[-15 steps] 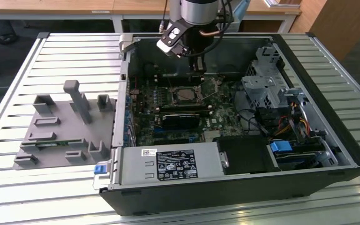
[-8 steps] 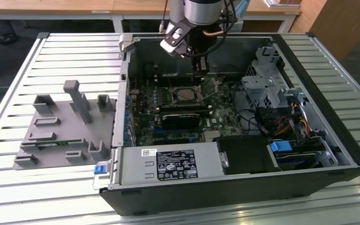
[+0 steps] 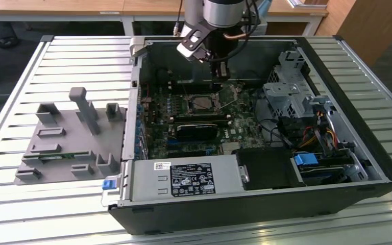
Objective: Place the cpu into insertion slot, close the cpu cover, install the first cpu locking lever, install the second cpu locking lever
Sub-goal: 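Close the cpu cover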
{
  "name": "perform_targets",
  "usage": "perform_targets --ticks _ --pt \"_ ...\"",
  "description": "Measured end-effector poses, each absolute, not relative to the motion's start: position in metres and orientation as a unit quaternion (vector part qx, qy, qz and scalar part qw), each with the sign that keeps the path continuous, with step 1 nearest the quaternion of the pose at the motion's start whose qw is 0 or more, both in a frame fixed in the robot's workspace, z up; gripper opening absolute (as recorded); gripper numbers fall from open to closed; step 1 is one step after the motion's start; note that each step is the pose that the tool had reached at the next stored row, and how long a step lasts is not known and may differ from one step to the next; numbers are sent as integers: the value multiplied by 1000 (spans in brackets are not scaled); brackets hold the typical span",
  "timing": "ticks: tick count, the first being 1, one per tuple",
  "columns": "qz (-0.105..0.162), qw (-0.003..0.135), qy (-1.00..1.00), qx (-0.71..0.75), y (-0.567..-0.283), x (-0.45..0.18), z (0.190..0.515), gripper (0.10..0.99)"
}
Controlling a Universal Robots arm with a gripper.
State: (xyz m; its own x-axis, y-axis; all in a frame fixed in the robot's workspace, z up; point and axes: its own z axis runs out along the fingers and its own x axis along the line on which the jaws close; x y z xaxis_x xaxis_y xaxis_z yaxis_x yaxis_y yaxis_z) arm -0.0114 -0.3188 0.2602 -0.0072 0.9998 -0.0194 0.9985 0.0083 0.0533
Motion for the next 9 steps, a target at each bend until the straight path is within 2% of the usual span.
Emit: perform_targets --ticks 9 --pt "12 25 710 704 -319 -3 260 106"
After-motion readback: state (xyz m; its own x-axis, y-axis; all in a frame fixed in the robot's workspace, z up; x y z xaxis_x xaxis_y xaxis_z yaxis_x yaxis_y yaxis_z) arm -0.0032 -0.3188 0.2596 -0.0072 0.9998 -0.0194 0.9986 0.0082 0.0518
